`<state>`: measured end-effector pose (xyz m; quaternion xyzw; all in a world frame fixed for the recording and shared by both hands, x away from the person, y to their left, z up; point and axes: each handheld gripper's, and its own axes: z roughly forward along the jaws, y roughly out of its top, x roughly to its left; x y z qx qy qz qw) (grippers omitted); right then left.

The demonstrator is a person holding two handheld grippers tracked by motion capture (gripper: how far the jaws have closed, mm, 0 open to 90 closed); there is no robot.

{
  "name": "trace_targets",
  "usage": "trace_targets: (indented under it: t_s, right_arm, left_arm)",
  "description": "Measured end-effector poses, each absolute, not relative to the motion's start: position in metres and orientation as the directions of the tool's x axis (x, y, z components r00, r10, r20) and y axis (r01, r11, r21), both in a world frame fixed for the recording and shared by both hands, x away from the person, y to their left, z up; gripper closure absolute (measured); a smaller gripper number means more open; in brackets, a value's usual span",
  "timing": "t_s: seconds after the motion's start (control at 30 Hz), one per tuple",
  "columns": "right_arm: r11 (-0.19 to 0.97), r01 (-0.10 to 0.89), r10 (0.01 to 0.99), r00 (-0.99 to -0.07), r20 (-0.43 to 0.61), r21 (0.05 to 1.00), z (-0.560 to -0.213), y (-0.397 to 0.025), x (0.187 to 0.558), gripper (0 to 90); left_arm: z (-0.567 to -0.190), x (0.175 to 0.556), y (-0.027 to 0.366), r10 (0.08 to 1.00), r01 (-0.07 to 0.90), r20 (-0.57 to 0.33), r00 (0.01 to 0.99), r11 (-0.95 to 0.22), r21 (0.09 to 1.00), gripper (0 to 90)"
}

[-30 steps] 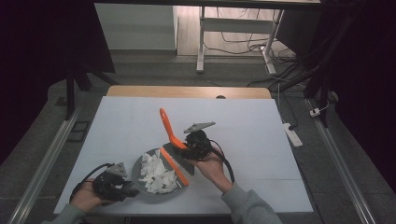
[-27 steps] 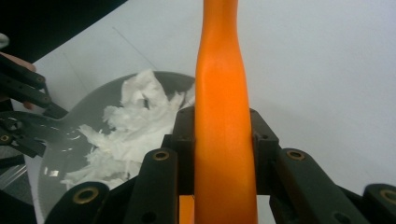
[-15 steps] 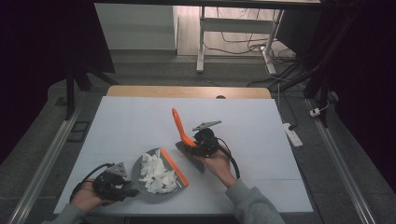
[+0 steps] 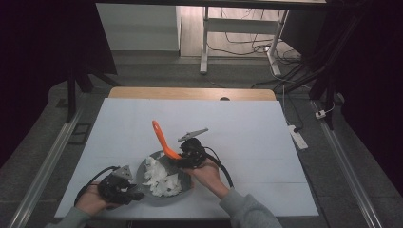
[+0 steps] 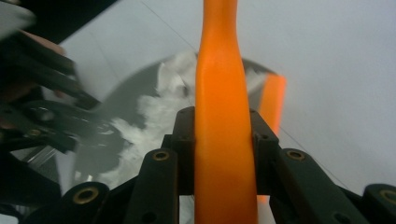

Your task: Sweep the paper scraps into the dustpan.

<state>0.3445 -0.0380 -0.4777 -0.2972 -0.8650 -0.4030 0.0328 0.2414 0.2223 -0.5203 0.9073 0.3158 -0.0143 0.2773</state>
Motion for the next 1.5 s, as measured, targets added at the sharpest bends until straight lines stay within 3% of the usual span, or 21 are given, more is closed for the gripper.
trace_targets:
  t_s: [0.33,0.57,0.77,1.0,1.27,1.5]
  right_arm:
    - [0.428,0.549,0.571,-0.78,0.256,0.718,-0.455,-0.082,0.357,70.1]
    - [0.477,0.591,0.652,-0.734,0.189,0.651,-0.481,-0.09,0.369,70.1]
    - [0.525,0.567,0.607,-0.772,0.187,0.635,-0.489,-0.062,0.358,70.1]
    - [0.489,0.531,0.479,-0.826,0.296,0.692,-0.472,-0.04,0.337,70.1]
    - [0.473,0.509,0.53,-0.816,0.229,0.719,-0.462,-0.055,0.343,70.1]
    - [0.441,0.543,0.509,-0.807,0.299,0.715,-0.462,-0.056,0.345,70.1]
  left_arm:
    - [-0.521,0.241,0.222,0.569,0.585,-0.202,0.797,-0.644,0.494,61.0]
    - [-0.521,0.241,0.221,0.57,0.586,-0.203,0.796,-0.642,0.494,61.0]
    - [-0.521,0.242,0.22,0.57,0.586,-0.202,0.796,-0.643,0.493,61.0]
    - [-0.522,0.241,0.221,0.571,0.587,-0.204,0.795,-0.639,0.497,61.0]
    - [-0.523,0.242,0.223,0.575,0.591,-0.209,0.791,-0.628,0.507,61.0]
    - [-0.524,0.242,0.223,0.577,0.594,-0.215,0.788,-0.622,0.509,61.0]
